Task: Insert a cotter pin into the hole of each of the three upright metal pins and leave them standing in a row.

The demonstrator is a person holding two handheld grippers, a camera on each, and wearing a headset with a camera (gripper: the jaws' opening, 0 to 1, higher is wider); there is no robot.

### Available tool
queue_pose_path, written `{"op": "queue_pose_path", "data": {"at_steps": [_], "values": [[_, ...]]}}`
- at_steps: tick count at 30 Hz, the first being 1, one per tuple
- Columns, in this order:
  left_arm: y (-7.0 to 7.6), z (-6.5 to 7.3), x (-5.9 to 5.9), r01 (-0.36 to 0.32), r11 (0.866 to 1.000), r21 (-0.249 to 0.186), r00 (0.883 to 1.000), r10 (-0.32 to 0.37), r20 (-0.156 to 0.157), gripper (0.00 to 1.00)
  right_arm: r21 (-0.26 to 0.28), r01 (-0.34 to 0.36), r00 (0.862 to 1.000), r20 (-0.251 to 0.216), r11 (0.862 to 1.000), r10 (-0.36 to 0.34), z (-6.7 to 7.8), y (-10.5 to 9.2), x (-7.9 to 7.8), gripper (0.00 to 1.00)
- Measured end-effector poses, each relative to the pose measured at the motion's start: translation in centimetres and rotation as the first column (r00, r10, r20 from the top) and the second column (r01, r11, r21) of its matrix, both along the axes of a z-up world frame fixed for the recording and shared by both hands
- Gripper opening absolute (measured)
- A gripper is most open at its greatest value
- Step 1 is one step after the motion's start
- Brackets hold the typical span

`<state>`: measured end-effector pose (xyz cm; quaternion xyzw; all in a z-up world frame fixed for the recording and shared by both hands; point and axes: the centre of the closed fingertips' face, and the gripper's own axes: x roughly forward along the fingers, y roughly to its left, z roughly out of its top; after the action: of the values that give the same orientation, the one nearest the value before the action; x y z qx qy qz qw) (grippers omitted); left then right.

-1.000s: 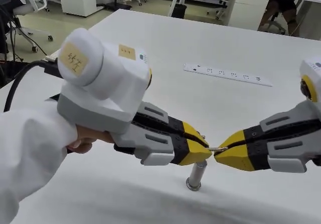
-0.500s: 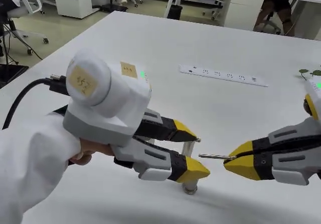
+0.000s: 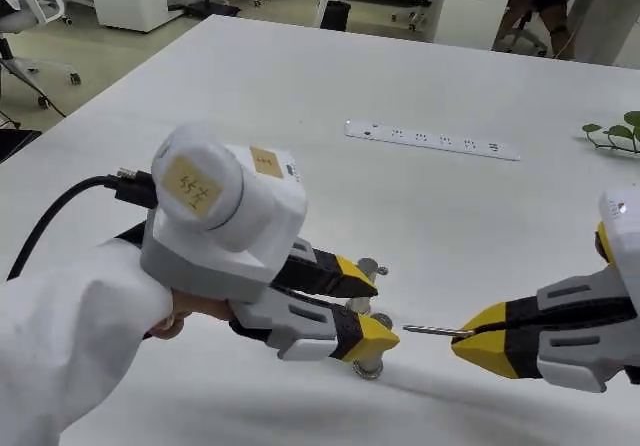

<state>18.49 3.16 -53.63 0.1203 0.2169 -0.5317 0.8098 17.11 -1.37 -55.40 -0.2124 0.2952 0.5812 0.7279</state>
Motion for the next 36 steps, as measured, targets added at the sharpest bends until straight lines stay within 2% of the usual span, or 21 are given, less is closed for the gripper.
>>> {"op": "queue_pose_path", "data": {"at_steps": [9,10,11,12,16,22,33,36], "values": [[-0.7,-1.1,0.2,0.024,0.999,0.027,1.000,-0.024,0.000,0.20,-0.009,0.013,1.000,0.008,1.000,-0.013,-0.5,0.3,0.4,0.00],[-0.8,-1.1,0.3,0.026,0.999,0.033,1.000,-0.026,0.004,0.19,-0.012,0.011,1.000,0.011,1.000,-0.011,-0.5,0.3,0.4,0.00],[-0.6,-1.2,0.6,0.023,0.998,0.057,0.999,-0.025,0.034,0.17,-0.015,0.013,1.000,0.013,1.000,-0.013,-0.6,0.4,0.5,0.00],[-0.6,-1.3,0.7,0.020,0.998,0.066,0.999,-0.023,0.038,0.16,-0.017,0.013,1.000,0.012,1.000,-0.013,-0.6,0.2,0.5,0.00],[-0.6,-1.5,0.4,0.029,0.997,0.071,0.999,-0.031,0.029,0.11,-0.018,0.019,1.000,0.011,1.000,-0.019,-0.7,0.3,0.6,0.00],[-0.6,-1.6,0.4,0.026,0.997,0.075,0.999,-0.028,0.024,0.10,-0.023,0.013,1.000,0.015,1.000,-0.013,-0.8,0.7,0.4,0.00],[-0.4,-1.6,0.4,0.029,0.995,0.095,0.998,-0.034,0.047,0.10,-0.016,0.034,0.999,0.010,0.999,-0.033,-1.1,1.4,0.6,0.00],[-0.4,-1.6,0.4,0.025,0.996,0.090,0.999,-0.029,0.038,0.10,-0.027,0.034,0.999,0.019,0.999,-0.034,-1.2,1.4,0.7,0.00]]}}
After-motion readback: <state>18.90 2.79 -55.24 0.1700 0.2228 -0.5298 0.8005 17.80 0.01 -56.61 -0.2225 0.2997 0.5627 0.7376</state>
